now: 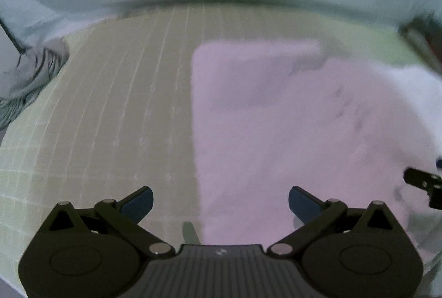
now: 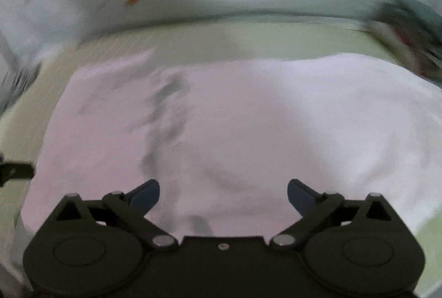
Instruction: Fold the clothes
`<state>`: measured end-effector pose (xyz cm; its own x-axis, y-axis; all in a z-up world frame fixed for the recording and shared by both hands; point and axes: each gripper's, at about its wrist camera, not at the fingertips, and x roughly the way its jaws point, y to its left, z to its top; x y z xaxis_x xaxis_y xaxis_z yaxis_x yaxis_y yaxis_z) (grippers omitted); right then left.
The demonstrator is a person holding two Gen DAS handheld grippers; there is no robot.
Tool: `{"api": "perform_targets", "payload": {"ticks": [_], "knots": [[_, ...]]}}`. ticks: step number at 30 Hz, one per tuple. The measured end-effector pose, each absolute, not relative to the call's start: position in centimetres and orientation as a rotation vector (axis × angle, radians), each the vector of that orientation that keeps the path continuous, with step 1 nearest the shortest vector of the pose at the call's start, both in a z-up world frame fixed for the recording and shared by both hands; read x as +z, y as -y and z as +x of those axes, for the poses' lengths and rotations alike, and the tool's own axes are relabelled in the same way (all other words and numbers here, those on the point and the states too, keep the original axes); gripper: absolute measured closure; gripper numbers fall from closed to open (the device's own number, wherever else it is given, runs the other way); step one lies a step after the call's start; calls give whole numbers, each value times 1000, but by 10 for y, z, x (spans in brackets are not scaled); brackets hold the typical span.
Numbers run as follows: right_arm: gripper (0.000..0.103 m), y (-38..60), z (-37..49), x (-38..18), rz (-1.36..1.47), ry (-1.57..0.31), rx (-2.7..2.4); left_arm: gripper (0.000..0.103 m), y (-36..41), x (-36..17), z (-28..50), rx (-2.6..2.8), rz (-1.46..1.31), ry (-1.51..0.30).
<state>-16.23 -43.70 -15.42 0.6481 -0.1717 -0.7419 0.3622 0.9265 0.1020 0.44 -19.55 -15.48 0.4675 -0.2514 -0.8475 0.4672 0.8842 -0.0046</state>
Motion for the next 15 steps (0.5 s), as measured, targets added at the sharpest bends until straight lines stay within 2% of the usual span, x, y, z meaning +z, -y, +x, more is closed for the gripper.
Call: {"api": "perform_targets", "payload": {"ticks": [6,15], "knots": [[1,552,-231,-159,578,-737,-564,0,229,-126,-11,-456,168,-875],[0,675,-295,-203,1009,-602,-701,0,290,-127,-37,-395,171,-867]]}}
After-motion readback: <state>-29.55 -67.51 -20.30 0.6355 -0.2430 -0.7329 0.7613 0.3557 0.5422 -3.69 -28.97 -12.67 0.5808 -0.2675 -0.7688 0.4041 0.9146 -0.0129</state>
